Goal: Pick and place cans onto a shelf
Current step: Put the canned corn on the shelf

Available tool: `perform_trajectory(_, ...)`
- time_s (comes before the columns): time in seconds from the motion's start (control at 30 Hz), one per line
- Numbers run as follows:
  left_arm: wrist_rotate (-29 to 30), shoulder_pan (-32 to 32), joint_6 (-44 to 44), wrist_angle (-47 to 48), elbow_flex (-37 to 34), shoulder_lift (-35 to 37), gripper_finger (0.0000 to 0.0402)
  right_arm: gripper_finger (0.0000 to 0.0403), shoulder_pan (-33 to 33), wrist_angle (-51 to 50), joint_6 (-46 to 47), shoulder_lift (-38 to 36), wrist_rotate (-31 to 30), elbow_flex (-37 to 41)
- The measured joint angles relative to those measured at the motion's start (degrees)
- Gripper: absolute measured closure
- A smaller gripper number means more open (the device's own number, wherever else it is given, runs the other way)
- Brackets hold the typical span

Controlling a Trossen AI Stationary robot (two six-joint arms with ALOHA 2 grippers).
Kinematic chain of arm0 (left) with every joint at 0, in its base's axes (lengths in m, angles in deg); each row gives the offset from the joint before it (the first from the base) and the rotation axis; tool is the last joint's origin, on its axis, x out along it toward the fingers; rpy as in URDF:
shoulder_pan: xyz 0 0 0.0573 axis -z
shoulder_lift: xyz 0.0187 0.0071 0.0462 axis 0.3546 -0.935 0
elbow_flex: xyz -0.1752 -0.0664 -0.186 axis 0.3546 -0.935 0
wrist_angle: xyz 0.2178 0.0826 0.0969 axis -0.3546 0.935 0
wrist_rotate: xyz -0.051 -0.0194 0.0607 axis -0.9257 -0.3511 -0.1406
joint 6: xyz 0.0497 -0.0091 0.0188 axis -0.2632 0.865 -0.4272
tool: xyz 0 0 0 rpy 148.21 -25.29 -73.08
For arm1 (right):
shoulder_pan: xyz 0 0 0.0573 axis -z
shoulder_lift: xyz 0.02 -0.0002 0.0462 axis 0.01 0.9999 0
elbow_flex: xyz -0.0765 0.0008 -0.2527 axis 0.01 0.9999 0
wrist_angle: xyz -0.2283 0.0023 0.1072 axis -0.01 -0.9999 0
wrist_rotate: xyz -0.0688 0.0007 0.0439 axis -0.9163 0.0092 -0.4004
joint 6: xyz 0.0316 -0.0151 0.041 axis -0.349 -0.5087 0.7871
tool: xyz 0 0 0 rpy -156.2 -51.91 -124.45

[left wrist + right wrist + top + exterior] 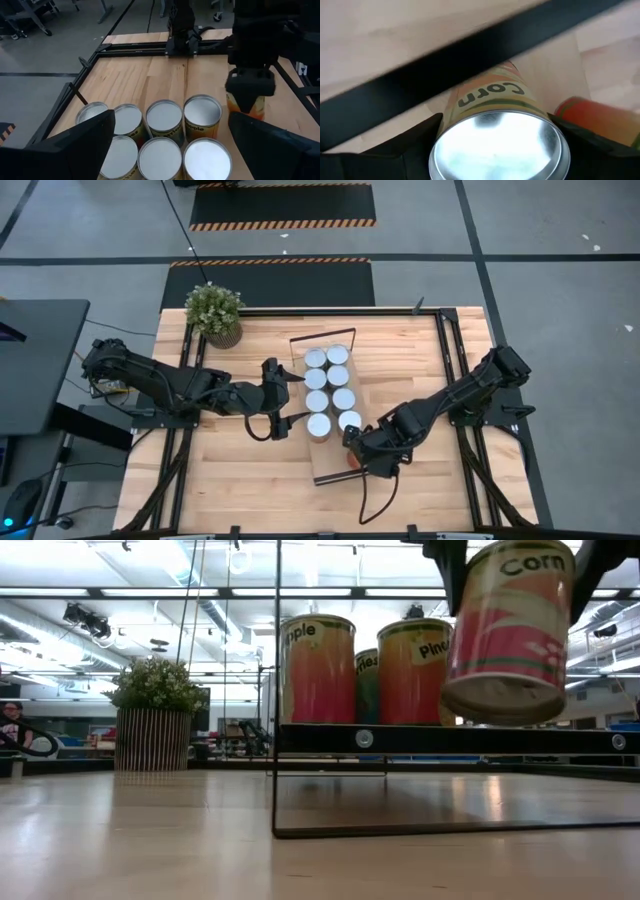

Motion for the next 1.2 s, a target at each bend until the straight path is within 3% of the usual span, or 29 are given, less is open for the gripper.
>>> perform_trajectory(0.3,0.5,-0.2,0.0,-0.1,0.0,0.0,0.0006,0.0043,0.8,-0.1,3.4,0.0,0.9,0.0)
perform_trajectory(0.47,0.5,-0.2,0.0,-0.1,0.0,0.0,0.0006,0.0045,0.8,0.4,3.2,0.0,0.2,0.0)
perform_trajectory(0.7,0.5,-0.2,0.0,-0.1,0.0,0.0,0.0006,0.0046,0.6,4.0,3.4,0.0,-6.5,0.0)
perform_trajectory(1.2,0.4,-0.2,0.1,-0.1,0.0,0.0,0.0006,0.0046,0.4,3.5,9.0,0.0,-6.1,0.0)
